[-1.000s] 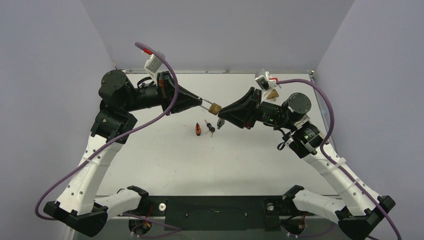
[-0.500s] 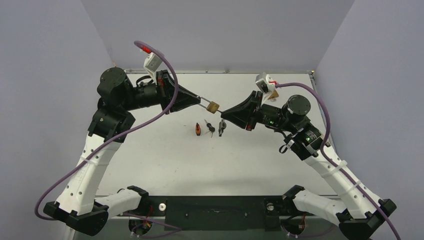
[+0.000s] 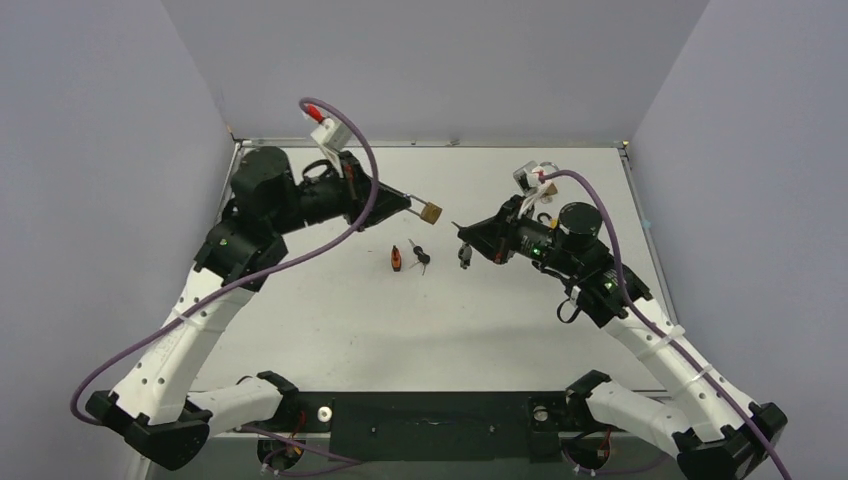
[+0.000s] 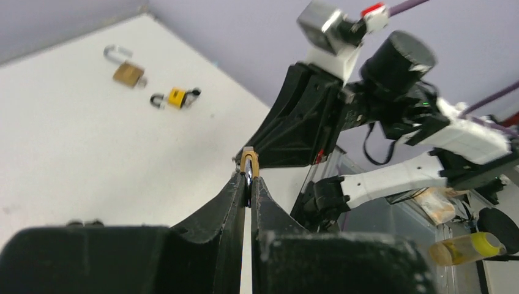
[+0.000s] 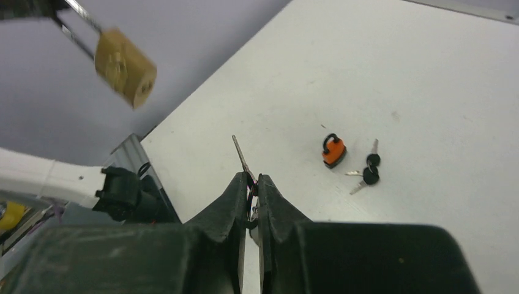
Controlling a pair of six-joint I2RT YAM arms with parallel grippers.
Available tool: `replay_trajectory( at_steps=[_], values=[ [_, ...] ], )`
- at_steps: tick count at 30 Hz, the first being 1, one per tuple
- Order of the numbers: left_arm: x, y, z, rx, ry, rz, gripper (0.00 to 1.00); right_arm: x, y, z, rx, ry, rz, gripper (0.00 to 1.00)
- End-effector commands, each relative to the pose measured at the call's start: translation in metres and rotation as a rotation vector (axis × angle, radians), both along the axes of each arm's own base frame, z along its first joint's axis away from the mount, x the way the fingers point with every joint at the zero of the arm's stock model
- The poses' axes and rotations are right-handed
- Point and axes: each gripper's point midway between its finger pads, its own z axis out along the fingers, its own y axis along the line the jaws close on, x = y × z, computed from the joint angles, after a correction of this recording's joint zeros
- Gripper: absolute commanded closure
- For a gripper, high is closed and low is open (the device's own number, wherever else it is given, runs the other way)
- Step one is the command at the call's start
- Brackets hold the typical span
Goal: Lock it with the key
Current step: Lock the lock, then place the lock at the center of the board.
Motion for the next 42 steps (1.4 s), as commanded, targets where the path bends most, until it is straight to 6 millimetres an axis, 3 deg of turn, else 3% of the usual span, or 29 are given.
replay_trajectory(
  at_steps=[1,4,5,7,11,17,25,31,36,42],
  values=[
    [0.040,0.000,-0.083,0.224,0.109,0.315,1.00,0.045,-0.017,-0.040,-0.070,0.123,-0.254,1.00],
    [0.051,0.000,-0.143,0.336,0.207,0.438,1.00,0.061,-0.016,-0.068,-0.130,0.197,-0.353,1.00],
    [0.054,0.000,-0.151,0.338,0.217,0.492,1.00,0.064,-0.016,-0.075,-0.144,0.210,-0.371,1.00],
    [0.057,0.005,-0.194,0.380,0.283,0.558,1.00,0.070,-0.011,-0.092,-0.176,0.241,-0.416,1.00],
    [0.059,0.015,-0.246,0.430,0.366,0.646,1.00,0.078,0.002,-0.130,-0.233,0.319,-0.440,1.00],
    [0.062,0.028,-0.305,0.537,0.434,0.727,1.00,0.091,0.017,-0.179,-0.279,0.412,-0.454,1.00],
    [0.069,0.020,-0.348,0.588,0.487,0.734,1.00,0.094,0.043,-0.221,-0.307,0.505,-0.436,1.00],
    [0.074,0.014,-0.367,0.622,0.521,0.738,1.00,0.081,0.057,-0.241,-0.281,0.576,-0.405,1.00],
    [0.076,0.009,-0.371,0.629,0.530,0.727,0.97,0.074,0.063,-0.245,-0.252,0.593,-0.391,1.00],
    [0.077,0.004,-0.363,0.615,0.524,0.711,0.93,0.070,0.068,-0.241,-0.217,0.610,-0.368,1.00]
  ],
)
